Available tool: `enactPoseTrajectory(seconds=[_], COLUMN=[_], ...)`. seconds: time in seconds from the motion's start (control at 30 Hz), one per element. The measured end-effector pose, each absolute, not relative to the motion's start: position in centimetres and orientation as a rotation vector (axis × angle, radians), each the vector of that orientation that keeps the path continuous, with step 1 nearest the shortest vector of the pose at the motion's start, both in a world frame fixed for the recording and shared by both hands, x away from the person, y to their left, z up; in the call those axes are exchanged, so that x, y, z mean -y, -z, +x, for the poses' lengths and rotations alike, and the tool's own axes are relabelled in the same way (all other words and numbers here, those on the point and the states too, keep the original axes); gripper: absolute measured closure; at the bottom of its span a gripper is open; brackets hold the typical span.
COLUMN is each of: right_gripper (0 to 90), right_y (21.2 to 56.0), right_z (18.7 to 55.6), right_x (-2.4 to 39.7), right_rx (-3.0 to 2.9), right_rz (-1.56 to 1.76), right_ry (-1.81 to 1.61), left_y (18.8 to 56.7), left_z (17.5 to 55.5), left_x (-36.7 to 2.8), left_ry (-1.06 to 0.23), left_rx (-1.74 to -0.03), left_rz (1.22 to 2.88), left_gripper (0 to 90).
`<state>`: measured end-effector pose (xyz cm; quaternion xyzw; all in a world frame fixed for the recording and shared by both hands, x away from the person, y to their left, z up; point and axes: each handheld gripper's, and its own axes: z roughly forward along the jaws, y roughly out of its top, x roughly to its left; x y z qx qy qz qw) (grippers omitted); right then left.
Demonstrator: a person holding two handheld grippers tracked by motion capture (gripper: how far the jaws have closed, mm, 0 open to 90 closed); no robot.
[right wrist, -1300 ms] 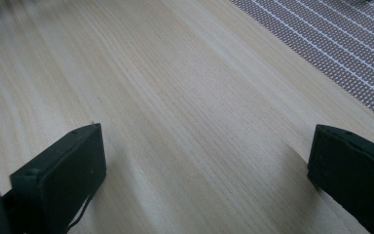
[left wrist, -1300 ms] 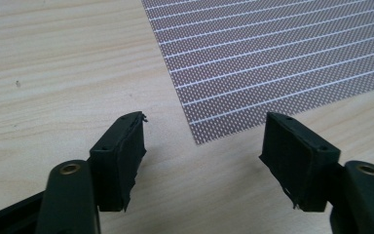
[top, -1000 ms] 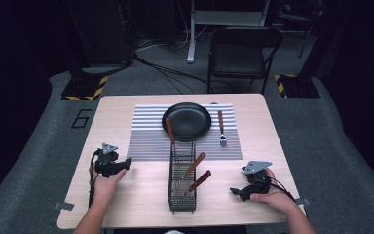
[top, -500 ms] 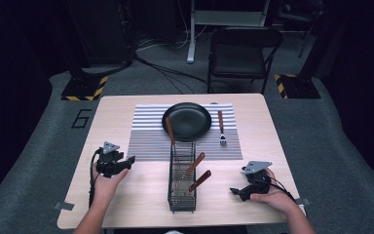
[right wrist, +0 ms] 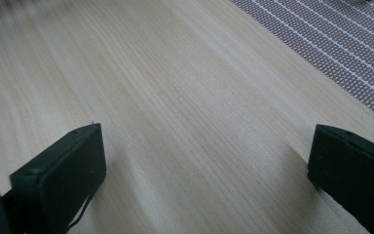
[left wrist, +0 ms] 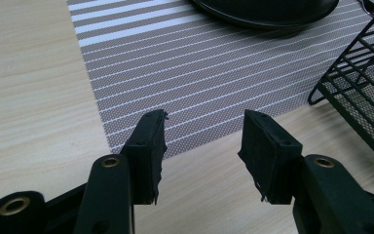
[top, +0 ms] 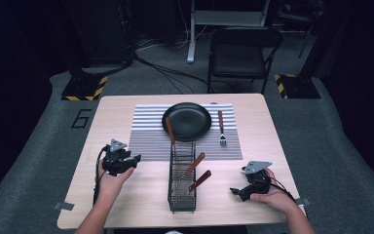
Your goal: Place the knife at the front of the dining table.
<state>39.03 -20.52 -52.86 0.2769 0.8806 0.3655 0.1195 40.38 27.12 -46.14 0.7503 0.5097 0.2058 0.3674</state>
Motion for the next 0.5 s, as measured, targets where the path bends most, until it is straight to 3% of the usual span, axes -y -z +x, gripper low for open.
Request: enactPoseTrajectory(seconds=[0.5], right_gripper=[0.0], right_y=[52.9], right_z=[39.0], right_x=[20.5], right_rx=[-2.575], right_rz=[0.809], right_ry=[-1.067], left_y=[44.4], left_z=[40.7], left_x=[-24.6], left_ry=[-0.45], left_rx=[-1.214], left_rz=[1.951], left_gripper=[59.0])
